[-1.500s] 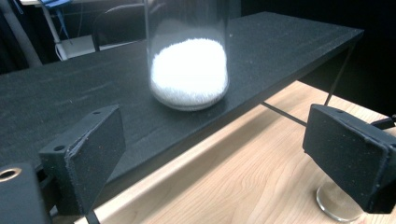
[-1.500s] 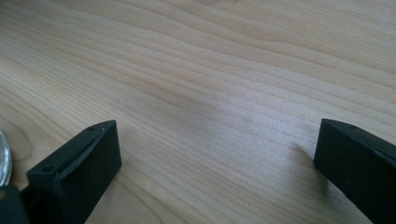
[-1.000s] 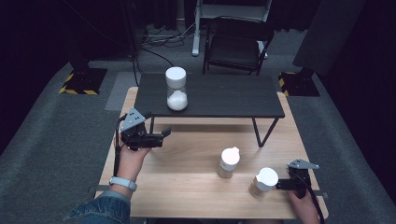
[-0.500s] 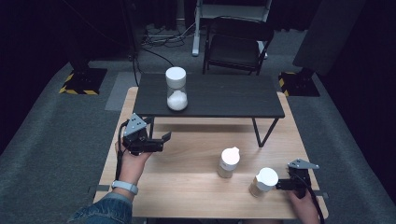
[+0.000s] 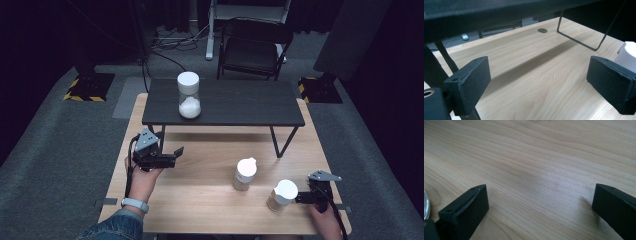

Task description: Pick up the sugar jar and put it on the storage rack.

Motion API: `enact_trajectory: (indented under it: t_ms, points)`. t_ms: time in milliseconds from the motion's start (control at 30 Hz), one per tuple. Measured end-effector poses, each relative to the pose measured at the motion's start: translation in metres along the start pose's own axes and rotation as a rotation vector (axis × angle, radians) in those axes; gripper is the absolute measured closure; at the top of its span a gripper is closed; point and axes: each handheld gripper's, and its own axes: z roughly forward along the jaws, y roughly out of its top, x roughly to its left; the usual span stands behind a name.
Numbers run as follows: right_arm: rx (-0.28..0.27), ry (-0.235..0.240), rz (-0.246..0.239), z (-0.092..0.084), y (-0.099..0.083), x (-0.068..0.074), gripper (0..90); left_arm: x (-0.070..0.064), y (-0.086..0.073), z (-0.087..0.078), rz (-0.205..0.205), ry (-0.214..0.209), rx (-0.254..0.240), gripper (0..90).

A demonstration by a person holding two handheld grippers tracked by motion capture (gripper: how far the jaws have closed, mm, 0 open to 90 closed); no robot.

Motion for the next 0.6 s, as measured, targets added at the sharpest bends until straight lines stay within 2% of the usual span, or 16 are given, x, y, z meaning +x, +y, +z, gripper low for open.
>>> enact_trajectory:
  t_ms: [333, 600]
  points:
    - [0.0, 0.0, 0.0, 0.0, 0.0, 0.0, 0.6, 0.001, -0.011, 0.002, -0.02, -0.003, 0.02, 5.1]
    - [0.0, 0.0, 0.0, 0.0, 0.0, 0.0, 0.6, 0.001, -0.015, 0.001, -0.013, 0.008, 0.022, 5.3]
